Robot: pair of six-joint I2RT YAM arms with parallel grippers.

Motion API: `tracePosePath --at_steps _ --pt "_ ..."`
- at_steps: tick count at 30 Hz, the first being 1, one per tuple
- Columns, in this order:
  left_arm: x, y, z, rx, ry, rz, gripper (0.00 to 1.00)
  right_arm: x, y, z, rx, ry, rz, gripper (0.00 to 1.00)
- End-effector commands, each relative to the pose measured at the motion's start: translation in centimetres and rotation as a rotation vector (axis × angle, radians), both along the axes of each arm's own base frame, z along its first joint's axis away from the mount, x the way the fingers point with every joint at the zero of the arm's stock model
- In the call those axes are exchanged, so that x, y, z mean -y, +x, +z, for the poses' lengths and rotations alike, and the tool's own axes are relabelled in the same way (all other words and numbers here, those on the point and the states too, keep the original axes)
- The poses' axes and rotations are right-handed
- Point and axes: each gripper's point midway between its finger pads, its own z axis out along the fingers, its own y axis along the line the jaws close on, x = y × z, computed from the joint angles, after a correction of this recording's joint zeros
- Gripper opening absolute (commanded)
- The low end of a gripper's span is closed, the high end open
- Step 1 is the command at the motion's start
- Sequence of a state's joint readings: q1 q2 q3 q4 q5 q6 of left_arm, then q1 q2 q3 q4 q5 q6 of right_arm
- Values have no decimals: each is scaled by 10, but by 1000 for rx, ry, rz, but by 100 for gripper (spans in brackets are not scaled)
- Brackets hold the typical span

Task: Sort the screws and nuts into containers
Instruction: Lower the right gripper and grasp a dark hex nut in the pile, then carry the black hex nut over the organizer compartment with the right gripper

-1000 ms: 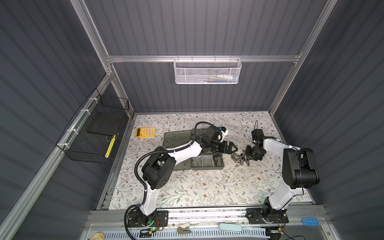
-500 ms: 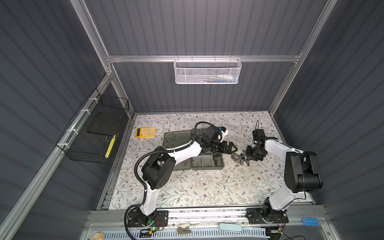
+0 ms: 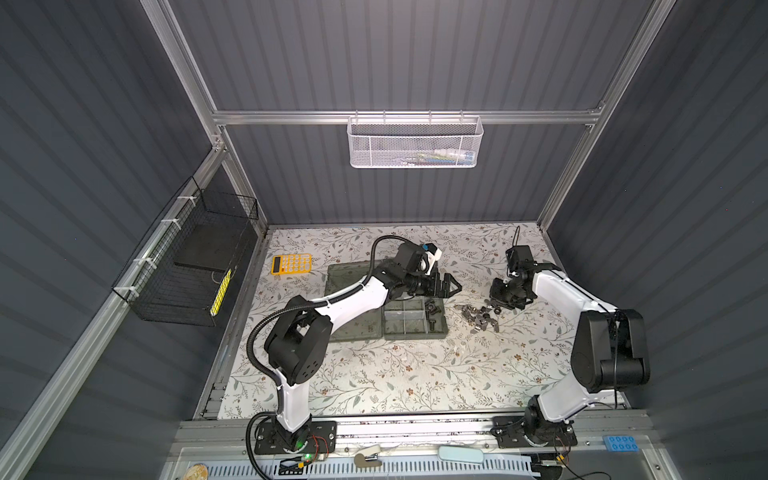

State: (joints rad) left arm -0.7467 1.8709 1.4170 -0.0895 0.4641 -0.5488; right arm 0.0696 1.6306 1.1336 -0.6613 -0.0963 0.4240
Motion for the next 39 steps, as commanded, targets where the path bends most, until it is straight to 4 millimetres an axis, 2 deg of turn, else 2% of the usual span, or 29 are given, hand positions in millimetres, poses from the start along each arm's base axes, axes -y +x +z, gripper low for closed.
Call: tracePosePath --at_steps 1,8,16,20,29,32,39 --pt "-17 -3 -1 10 29 2 100 -16 5 16 12 28 20 20" --pt "-36 1 3 9 26 34 100 -58 23 36 45 43 98 20" --pt "-72 2 3 -17 19 105 100 -121 30 48 64 84 208 19" --pt "-96 1 2 -46 0 150 100 -152 26 50 67 114 256 19" --pt "-145 -6 -6 -98 -24 247 100 -202 6 43 48 148 331 19" --pt "-155 -10 -6 -102 -27 262 100 -215 -2 37 34 143 356 19" --pt "-164 -18 -5 -103 -24 270 100 -242 -21 22 -5 140 406 19"
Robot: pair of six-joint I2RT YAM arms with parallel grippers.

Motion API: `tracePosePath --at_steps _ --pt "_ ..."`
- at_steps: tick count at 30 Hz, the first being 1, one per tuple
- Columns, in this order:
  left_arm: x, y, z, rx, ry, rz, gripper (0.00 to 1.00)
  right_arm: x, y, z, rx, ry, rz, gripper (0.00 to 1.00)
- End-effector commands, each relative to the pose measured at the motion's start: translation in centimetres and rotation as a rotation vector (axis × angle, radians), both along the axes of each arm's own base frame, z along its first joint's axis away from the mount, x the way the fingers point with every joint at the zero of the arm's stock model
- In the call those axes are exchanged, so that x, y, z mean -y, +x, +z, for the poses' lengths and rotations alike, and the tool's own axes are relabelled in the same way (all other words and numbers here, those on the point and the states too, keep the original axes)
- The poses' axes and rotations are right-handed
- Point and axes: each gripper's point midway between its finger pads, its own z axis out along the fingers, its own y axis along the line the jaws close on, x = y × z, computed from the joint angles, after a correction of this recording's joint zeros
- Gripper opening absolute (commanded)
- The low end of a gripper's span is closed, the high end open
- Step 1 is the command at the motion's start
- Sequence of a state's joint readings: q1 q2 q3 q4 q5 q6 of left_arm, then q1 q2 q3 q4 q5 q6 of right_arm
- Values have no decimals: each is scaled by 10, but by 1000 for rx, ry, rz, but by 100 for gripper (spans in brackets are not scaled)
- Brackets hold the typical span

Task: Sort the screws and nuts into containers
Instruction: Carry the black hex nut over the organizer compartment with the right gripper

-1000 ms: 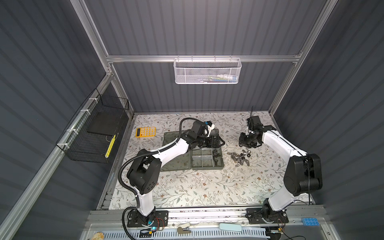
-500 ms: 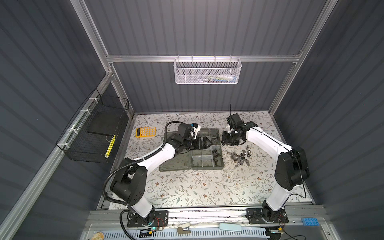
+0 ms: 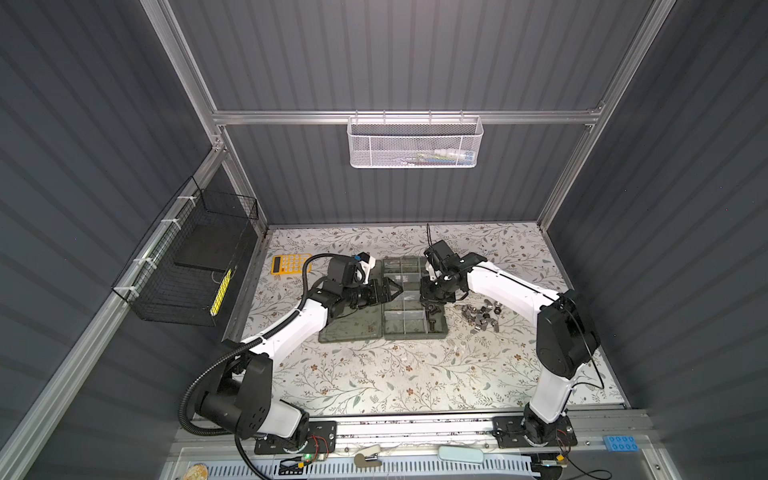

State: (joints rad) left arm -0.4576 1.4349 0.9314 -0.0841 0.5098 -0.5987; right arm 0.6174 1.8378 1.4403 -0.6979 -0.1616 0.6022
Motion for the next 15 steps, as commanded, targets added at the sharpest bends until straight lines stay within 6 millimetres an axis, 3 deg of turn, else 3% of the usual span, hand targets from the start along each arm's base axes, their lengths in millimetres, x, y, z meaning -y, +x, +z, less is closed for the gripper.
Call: tracePosePath --at_steps 1,8,15 --pt "-4 -9 4 -5 -15 -7 100 -15 -4 -3 -6 6 10 19" --pt "-7 -11 6 -1 -17 -3 100 -27 -22 -21 -37 -28 43 20" --pt "-8 -12 7 1 -18 0 100 -24 -26 -37 -55 -58 37 27"
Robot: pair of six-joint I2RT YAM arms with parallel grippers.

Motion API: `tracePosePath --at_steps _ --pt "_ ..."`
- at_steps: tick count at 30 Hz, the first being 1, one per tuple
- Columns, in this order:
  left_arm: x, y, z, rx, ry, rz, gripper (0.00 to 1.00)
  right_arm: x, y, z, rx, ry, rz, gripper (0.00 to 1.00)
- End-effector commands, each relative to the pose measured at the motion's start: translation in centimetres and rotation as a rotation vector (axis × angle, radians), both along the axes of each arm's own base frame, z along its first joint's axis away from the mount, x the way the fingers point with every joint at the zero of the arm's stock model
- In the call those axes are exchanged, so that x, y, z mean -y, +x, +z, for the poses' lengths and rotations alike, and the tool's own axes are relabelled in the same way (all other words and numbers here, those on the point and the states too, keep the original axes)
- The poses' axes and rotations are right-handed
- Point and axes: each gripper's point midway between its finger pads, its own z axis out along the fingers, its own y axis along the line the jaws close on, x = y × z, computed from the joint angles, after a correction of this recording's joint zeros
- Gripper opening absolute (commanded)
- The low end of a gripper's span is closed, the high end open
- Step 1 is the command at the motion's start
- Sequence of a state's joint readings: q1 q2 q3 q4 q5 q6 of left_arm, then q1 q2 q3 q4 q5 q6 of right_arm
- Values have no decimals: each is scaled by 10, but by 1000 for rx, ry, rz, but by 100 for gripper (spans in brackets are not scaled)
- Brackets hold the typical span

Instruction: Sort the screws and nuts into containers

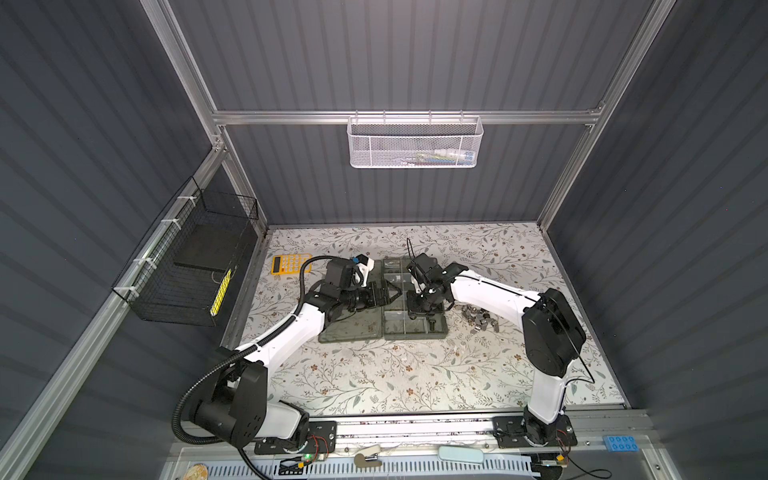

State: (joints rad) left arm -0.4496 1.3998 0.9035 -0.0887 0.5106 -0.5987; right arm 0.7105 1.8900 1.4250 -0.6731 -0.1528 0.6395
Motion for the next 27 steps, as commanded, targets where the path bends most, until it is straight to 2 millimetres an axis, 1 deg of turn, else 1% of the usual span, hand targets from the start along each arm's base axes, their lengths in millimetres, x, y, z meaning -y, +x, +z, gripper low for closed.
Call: tracePosePath --at_steps 1,4,7,10,13,17,21,25,27 --pt "-2 -6 6 -2 -16 -8 100 6 0 -13 -12 -38 -17 27" --pt "-3 -7 7 0 -16 -6 100 9 0 -19 -17 -60 -16 30" --pt "-3 -7 7 0 -15 -5 100 10 -1 -23 -25 -68 -14 36" --pt "-4 -7 5 -5 -12 -4 100 11 -2 -22 -24 -69 -15 37" --pt "-4 -7 6 -3 -12 -3 100 12 0 -14 -4 -65 -17 38" --pt "-4 -6 5 -6 -8 -2 100 19 4 3 31 -59 -26 45" --pt "-3 -5 4 -11 -12 0 100 34 11 19 64 -64 -52 52" --pt "-3 -4 1 -22 -12 3 100 59 20 31 101 -93 -86 54" --pt "-3 -4 0 -24 -13 6 100 73 23 32 112 -113 -106 54"
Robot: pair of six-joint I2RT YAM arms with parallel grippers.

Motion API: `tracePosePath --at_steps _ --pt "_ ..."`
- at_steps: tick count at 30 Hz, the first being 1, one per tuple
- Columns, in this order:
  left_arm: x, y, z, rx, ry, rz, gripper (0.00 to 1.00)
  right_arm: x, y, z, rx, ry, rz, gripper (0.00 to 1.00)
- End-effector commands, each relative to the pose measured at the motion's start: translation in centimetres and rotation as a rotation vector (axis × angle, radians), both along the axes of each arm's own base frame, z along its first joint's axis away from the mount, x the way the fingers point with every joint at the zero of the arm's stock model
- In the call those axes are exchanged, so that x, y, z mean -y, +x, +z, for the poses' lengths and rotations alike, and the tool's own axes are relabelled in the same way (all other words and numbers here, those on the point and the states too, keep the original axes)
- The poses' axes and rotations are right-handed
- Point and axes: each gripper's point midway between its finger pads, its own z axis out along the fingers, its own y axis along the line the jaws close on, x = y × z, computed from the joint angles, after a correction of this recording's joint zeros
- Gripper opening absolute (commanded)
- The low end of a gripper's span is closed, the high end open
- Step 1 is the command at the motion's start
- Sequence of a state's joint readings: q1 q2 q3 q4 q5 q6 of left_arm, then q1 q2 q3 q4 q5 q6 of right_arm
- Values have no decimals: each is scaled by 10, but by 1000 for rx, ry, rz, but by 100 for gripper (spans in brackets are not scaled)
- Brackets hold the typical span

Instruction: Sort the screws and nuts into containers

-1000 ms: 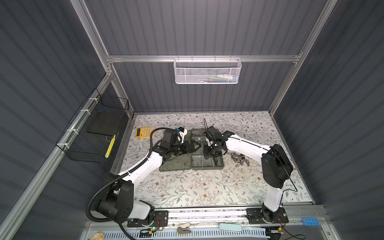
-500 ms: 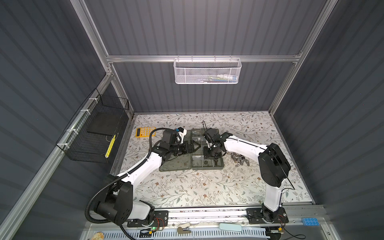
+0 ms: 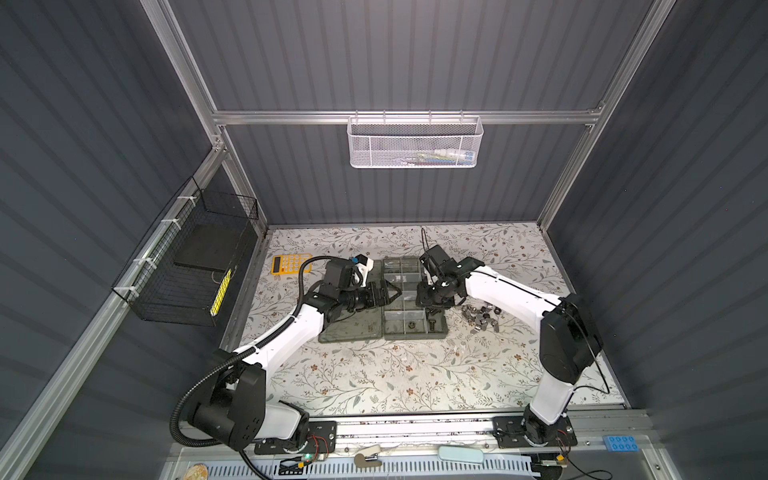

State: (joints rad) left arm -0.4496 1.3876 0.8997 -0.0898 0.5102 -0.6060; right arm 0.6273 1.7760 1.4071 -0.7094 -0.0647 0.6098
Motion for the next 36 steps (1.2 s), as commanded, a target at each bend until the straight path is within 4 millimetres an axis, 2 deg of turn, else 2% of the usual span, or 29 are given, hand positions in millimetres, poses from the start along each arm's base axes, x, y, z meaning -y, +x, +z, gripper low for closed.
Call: tracePosePath --at_steps 1,4,7,14,20,26,36 --pt "-2 -2 -3 -27 -8 4 100 36 1 -6 -2 -85 -37 54" --pt "-1 -1 -4 -31 -12 6 100 55 3 -19 -29 -95 -69 51" --pt "0 1 -6 -33 -13 4 100 63 5 -30 -51 -90 -76 48" --pt "4 5 -9 -48 -22 2 100 56 11 -52 -85 -84 -70 42" --pt "5 5 -11 -52 -24 -3 100 53 22 -64 -89 -92 -79 35" --pt "4 4 -11 -52 -30 1 100 50 38 -72 -80 -67 -118 28" --pt "3 1 -13 -58 -35 6 100 58 61 -83 -72 -91 -181 17"
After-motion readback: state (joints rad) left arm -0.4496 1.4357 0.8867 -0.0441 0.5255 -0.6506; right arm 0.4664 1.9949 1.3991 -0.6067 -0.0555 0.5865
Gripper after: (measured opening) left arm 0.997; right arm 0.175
